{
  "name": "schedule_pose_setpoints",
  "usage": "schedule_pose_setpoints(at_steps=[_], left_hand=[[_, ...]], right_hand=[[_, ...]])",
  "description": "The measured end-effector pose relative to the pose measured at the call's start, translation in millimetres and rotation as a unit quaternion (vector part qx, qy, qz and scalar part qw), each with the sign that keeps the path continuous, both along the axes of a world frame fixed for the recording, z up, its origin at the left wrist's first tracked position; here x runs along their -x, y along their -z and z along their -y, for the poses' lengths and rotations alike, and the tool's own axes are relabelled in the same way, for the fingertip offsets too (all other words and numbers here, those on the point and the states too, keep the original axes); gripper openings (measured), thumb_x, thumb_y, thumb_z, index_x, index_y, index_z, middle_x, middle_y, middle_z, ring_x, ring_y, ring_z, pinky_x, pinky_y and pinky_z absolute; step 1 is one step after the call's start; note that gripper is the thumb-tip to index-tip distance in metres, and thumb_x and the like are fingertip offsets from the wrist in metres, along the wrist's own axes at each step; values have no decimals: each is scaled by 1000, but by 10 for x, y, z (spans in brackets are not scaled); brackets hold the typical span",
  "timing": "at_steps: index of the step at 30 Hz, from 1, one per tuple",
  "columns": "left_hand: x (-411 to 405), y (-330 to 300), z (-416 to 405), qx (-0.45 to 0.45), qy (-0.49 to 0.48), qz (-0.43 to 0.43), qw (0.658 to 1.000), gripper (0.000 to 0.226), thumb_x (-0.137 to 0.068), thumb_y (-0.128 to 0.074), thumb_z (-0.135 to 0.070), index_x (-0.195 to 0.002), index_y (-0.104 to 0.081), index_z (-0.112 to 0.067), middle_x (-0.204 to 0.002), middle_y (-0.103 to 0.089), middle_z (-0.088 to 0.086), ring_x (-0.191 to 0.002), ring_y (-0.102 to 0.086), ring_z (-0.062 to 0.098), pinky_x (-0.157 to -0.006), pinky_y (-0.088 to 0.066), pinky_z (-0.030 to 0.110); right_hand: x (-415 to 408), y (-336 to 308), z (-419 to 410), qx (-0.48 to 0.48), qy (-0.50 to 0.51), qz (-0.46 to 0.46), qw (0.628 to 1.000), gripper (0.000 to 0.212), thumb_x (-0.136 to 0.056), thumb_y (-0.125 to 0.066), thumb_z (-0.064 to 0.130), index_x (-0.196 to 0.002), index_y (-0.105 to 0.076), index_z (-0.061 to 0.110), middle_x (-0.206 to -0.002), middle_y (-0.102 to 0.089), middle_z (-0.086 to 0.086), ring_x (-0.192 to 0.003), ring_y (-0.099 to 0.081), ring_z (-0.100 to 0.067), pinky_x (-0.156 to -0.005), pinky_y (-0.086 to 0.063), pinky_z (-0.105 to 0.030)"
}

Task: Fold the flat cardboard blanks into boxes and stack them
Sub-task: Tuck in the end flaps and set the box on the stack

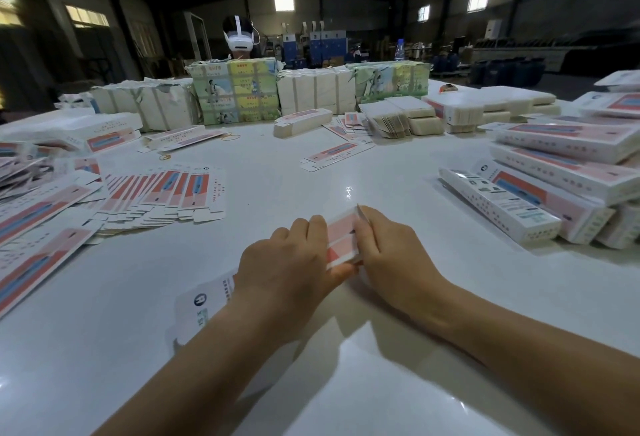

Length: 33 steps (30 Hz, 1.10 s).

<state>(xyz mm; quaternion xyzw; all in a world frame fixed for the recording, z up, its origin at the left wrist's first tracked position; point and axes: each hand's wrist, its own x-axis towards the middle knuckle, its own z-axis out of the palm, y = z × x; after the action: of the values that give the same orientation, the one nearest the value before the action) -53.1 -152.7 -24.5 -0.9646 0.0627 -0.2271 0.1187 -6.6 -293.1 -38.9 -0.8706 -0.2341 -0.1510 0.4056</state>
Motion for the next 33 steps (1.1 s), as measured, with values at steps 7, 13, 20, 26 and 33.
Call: schedule_pose_setpoints(at_steps=[7, 13, 20, 26, 33], left_hand=[[-11, 36, -71, 21, 7, 33, 999, 78, -80, -11, -72, -135, -27, -20, -115, -51, -6, -96, -55, 15, -63, -32, 25], [-31, 50, -84, 10, 2, 44, 999, 90, -70, 7, -70, -136, -27, -20, -112, -51, -6, -93, -54, 15, -61, -30, 27], [42, -60, -78, 56, 3, 32, 998, 88, -76, -5, -67, -126, -50, -10, -98, -62, 3, -75, -60, 21, -54, -30, 26], [54, -49, -70, 44, 20, 27, 998, 73, -79, -38, -62, -118, -58, -4, -86, -64, 8, -64, -60, 24, -47, -43, 29], [20, -23, -1, 36, 17, 56, 998, 70, -69, -66, -58, -105, -65, 2, -71, -63, 11, -52, -59, 27, -40, -43, 29]], right_hand=[[-8, -123, -33, -360, -113, -298, 877, 52, -101, -36, 28, -70, -72, 10, -80, -71, -10, -76, -68, -20, -79, -55, -36], [-66, -129, 21, -393, -160, -318, 848, 31, -97, -46, 9, -83, -73, 4, -84, -71, -14, -77, -69, -22, -71, -59, -29], [-77, -140, 40, -402, -172, -294, 850, 38, -96, -41, 1, -85, -76, 8, -90, -74, -13, -83, -71, -24, -69, -57, -28], [-55, -158, 48, -349, -149, -295, 877, 54, -90, -34, -4, -73, -79, 19, -85, -75, -7, -79, -72, -19, -65, -57, -25], [-32, -109, 35, -309, -83, -242, 916, 39, -91, -35, 9, -81, -72, 6, -83, -72, -14, -84, -70, -28, -83, -58, -43]])
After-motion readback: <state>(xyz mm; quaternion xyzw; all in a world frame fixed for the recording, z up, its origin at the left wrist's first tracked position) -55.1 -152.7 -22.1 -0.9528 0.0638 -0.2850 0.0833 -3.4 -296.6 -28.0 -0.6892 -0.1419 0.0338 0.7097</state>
